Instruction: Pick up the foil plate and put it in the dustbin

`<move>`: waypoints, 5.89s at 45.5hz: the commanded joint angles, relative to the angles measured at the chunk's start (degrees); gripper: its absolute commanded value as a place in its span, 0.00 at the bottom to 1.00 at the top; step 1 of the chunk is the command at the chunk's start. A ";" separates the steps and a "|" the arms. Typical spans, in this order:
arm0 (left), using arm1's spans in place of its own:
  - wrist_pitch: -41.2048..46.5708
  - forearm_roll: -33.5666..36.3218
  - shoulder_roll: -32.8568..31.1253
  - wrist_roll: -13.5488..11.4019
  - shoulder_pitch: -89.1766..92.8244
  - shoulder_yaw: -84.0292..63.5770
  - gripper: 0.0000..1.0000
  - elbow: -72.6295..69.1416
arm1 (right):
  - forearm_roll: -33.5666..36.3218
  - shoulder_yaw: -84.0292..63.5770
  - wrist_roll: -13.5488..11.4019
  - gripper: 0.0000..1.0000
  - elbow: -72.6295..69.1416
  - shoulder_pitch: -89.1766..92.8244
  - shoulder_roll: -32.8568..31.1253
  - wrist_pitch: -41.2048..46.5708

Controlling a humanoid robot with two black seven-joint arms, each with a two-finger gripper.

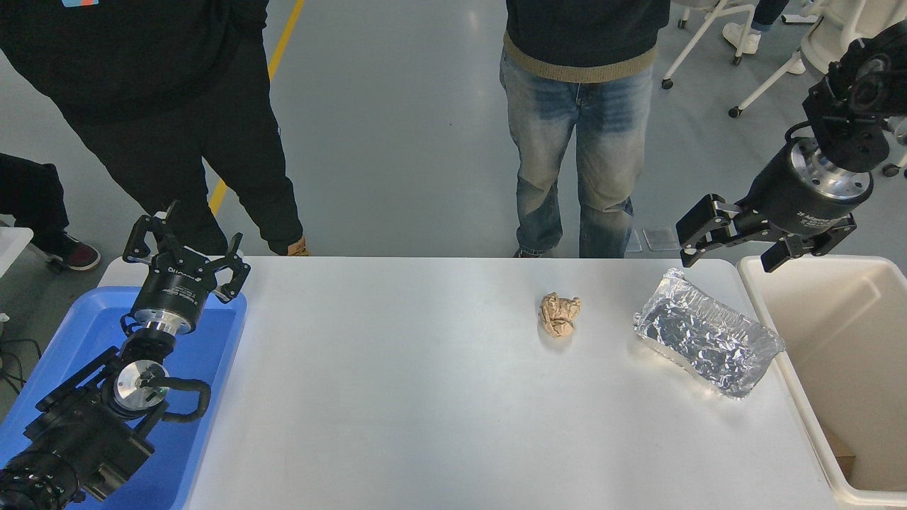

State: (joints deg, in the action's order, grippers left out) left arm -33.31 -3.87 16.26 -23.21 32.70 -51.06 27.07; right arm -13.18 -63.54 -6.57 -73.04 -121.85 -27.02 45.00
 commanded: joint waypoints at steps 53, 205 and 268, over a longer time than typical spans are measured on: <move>0.00 0.00 0.00 -0.08 0.00 0.00 0.99 0.00 | 0.00 0.43 -0.02 1.00 0.71 0.74 0.65 0.00; -0.09 0.00 0.00 -0.08 0.00 -0.09 0.99 0.00 | 9.84 15.02 0.33 0.78 36.48 64.72 0.74 -44.73; -0.09 0.00 0.00 -0.08 0.00 -0.09 0.99 0.00 | 9.84 16.78 2.17 0.00 36.39 64.81 4.08 -46.32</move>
State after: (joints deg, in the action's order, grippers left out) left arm -33.40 -3.87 16.26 -23.29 32.69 -51.15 27.08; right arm -3.41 -46.62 -4.65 -36.51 -55.38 -22.48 -1.37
